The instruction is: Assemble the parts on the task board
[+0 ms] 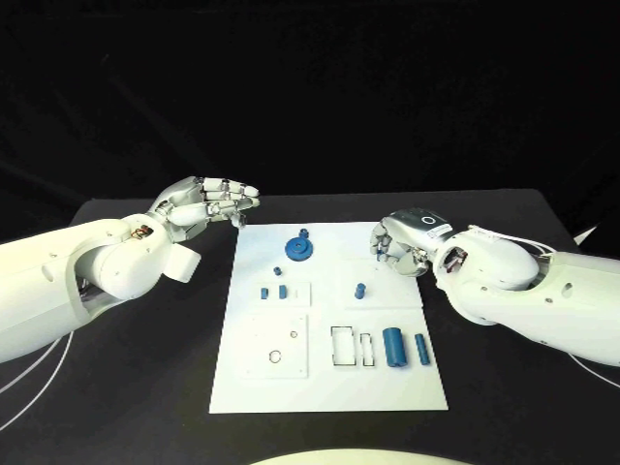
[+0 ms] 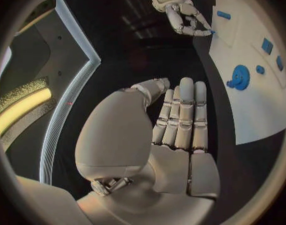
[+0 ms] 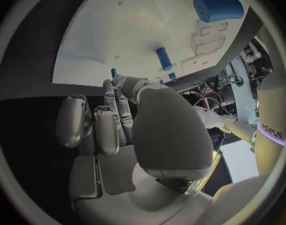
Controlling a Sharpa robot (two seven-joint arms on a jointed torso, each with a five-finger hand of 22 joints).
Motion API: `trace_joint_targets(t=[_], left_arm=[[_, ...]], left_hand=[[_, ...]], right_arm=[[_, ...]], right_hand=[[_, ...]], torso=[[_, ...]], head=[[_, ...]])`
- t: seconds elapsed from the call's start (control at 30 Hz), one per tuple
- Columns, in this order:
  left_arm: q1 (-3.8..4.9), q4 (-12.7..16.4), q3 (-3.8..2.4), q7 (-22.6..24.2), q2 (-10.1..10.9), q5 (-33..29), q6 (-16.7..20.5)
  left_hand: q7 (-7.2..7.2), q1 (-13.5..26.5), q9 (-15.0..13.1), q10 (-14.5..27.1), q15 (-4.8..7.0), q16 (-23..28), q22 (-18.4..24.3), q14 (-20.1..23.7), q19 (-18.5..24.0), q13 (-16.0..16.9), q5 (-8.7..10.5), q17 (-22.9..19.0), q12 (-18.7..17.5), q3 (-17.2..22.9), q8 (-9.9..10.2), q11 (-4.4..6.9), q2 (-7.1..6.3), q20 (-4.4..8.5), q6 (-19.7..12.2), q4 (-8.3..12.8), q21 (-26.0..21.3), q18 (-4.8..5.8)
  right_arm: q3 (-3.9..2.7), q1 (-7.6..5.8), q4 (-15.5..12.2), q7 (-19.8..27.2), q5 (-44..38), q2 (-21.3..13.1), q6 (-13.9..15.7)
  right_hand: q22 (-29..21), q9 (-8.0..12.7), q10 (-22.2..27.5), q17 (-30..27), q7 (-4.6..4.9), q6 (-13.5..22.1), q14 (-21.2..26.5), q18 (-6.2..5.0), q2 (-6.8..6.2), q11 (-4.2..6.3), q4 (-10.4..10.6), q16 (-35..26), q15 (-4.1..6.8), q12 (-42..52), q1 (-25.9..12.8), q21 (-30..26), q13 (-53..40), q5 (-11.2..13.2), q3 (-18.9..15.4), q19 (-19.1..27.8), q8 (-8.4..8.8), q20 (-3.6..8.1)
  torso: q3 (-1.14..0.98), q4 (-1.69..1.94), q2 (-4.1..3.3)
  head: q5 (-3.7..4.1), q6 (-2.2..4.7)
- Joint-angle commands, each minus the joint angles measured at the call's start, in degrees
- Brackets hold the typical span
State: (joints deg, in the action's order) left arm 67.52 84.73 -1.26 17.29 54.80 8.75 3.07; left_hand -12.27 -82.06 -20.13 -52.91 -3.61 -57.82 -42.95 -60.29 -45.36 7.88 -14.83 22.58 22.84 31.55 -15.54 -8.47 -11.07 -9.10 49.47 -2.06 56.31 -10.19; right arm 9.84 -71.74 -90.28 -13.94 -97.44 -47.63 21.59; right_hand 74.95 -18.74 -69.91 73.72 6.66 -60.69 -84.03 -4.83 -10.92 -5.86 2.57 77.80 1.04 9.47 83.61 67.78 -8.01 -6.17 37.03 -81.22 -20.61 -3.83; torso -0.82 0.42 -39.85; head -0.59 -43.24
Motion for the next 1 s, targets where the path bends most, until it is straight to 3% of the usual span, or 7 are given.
trace_joint_targets(t=[0.03,0.27,0.47,0.6,0.77,0.93,1.0], left_arm=[[0.05,-0.1,-0.04,0.3,-0.1,0.0,-0.3],[0.03,-0.2,-0.03,0.4,-0.3,0.0,-0.2],[-0.02,-0.2,-0.03,0.5,-0.6,0.0,-0.1],[-0.05,-0.2,-0.02,0.7,-0.8,-0.1,0.1],[-0.08,-0.3,-0.02,0.8,-1.1,-0.3,0.3],[-0.08,-0.5,0.02,0.7,-1.5,-0.4,0.4],[-0.08,-0.7,0.04,0.6,-1.6,-0.4,0.4]], left_hand=[[-0.08,0.6,0.1,0.4,-0.13,0.3,0.1,0.2,-0.2,-0.1,-0.24,0.0,-0.3,-0.4,0.3,0.01,0.14,-0.13,-0.3,-0.1,-0.2,-0.32],[-0.1,0.6,0.1,0.5,-0.14,0.3,0.1,0.2,-0.2,-0.1,-0.24,0.0,-0.3,-0.4,0.3,-0.01,0.14,-0.14,-0.4,-0.1,-0.2,-0.32],[-0.13,0.6,0.1,0.6,-0.17,0.4,0.1,0.2,-0.2,-0.1,-0.24,0.0,-0.3,-0.4,0.3,-0.04,0.15,-0.16,-0.4,-0.1,-0.2,-0.32],[-0.13,0.6,0.1,0.6,-0.17,0.4,0.1,0.2,-0.2,-0.1,-0.24,0.0,-0.3,-0.4,0.3,-0.04,0.15,-0.16,-0.4,-0.1,-0.2,-0.32],[-0.14,0.6,0.1,0.6,-0.19,0.4,0.1,0.2,-0.2,-0.1,-0.25,0.0,-0.3,-0.3,0.3,-0.05,0.17,-0.17,-0.5,-0.1,-0.2,-0.32],[-0.15,0.6,0.1,0.6,-0.19,0.4,0.1,0.2,-0.2,-0.1,-0.25,0.0,-0.3,-0.3,0.3,-0.06,0.19,-0.18,-0.5,-0.1,-0.2,-0.32],[-0.16,0.6,0.1,0.6,-0.22,0.4,0.1,0.2,-0.2,-0.1,-0.25,0.1,-0.3,-0.4,0.3,-0.08,0.19,-0.2,-0.5,-0.1,-0.3,-0.31]], right_arm=[[-0.09,-0.17,-1.4,0.5,0.3,-0.6,2.1],[-0.2,-0.19,-6.3,1.8,1.5,-1.2,4.9],[-0.21,0.28,-9.6,2.8,1.7,-0.2,6.4],[-0.21,0.89,-11.5,3.4,1.3,1.3,6.8],[-0.1,1.67,-11.6,3.8,0.9,3.7,6.3],[0.11,3.08,-10.4,3.9,0.5,5.6,5.7],[0.18,4.05,-9.7,4.2,0.3,6.5,5.8]], right_hand=[[8.0,-0.1,-3.5,0.0,-0.05,-0.5,-2.9,0.69,0.17,3.18,-0.8,-0.1,0.44,0.1,-0.6,0.4,-0.2,-0.1,0.4,-0.3,0.0,-0.04],[8.1,-0.1,-3.6,0.0,-0.04,-0.6,-2.9,0.72,0.16,3.2,-0.9,0.0,0.49,0.0,-0.7,0.6,-0.2,0.0,0.5,-0.4,0.02,-0.07],[8.1,-0.1,-3.6,-0.1,-0.04,-0.6,-2.9,0.7,0.17,3.2,-1.1,-0.1,0.56,-0.1,-0.7,0.5,-0.2,-0.1,0.6,-0.3,0.09,-0.11],[8.1,-0.1,-3.5,-0.1,-0.03,-0.6,-2.9,0.7,0.17,3.2,-1.2,-0.1,0.57,-0.1,-0.8,0.5,-0.2,-0.1,0.7,-0.3,0.12,-0.12],[8.1,-0.1,-3.5,-0.1,0.0,-0.5,-2.9,0.7,0.18,3.19,-1.2,-0.1,0.59,-0.2,-0.8,0.5,-0.2,-0.1,0.8,-0.3,0.16,-0.14],[8.1,-0.1,-3.5,-0.1,0.03,-0.5,-2.9,0.71,0.2,3.17,-1.2,-0.1,0.58,-0.2,-0.9,0.5,-0.2,-0.1,0.8,-0.3,0.18,-0.16],[8.2,-0.1,-3.5,-0.1,0.06,-0.5,-2.9,0.7,0.22,3.16,-1.3,0.0,0.58,-0.3,-1.0,0.5,-0.2,0.0,0.8,-0.3,0.22,-0.18]], torso=[[-0.01,-0.01,0.01],[-0.13,0.0,0.02],[-0.04,0.05,0.04],[-0.01,0.04,0.06],[0.02,0.05,0.05],[0.01,0.13,0.03],[-0.02,0.0,-0.01]], head=[[-0.2,0.24],[-1.33,0.39],[-2.6,0.35],[-3.6,-0.12],[-5.34,-0.59],[-6.29,-0.91],[-7.29,-1.24]])
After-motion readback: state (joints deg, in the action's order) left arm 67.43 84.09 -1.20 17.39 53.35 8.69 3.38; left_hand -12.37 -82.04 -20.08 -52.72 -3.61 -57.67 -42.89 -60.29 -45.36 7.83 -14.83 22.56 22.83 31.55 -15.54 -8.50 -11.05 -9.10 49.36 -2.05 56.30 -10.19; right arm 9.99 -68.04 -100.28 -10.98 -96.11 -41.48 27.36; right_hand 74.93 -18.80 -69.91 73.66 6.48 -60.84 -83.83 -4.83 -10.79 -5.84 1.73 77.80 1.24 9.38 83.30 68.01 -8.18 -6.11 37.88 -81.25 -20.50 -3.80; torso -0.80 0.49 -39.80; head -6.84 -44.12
